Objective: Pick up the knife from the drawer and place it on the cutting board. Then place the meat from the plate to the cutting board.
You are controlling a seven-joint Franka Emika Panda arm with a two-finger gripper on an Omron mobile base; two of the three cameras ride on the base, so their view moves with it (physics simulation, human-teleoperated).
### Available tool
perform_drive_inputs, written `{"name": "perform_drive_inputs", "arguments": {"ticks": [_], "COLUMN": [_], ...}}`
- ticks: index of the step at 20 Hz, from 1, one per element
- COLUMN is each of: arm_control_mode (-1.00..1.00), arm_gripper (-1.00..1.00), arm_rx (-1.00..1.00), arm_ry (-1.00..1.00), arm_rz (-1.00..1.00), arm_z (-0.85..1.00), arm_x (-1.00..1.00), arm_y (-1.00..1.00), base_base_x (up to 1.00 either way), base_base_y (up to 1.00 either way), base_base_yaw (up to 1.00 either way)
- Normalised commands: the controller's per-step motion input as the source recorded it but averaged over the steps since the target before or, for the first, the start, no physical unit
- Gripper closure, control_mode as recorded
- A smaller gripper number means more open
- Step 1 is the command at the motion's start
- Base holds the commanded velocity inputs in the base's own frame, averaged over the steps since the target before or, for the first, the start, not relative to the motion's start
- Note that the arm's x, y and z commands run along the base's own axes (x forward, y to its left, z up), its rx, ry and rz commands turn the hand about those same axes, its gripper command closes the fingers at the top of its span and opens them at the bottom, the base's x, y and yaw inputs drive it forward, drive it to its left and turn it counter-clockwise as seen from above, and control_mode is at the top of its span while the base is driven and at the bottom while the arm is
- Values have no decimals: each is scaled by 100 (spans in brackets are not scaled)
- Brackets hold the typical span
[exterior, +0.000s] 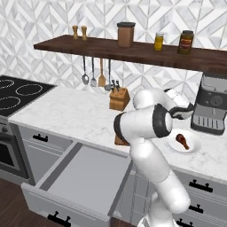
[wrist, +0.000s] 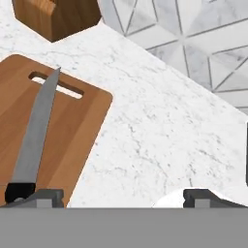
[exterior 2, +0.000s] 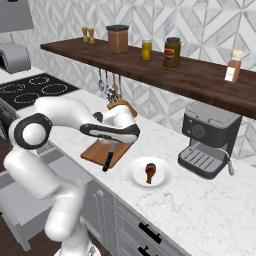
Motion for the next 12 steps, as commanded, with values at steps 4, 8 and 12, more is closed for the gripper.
{"name": "perform_drive_inputs", "arguments": {"ticks": [4,8,12], "arm_control_mode": [-100,-100,-100], "arm_gripper": [-100,-100,-100], "arm_rx": [13,11,18], "arm_ry": [4,4,1], "arm_rz": [3,20,24], "arm_z": [96,92,100], "arm_x": [-99,-100,-73], "arm_y": [3,-5,-34], "base_base_x": [0,0,0], "base_base_y": [0,0,0], "base_base_yaw": [0,0,0]}}
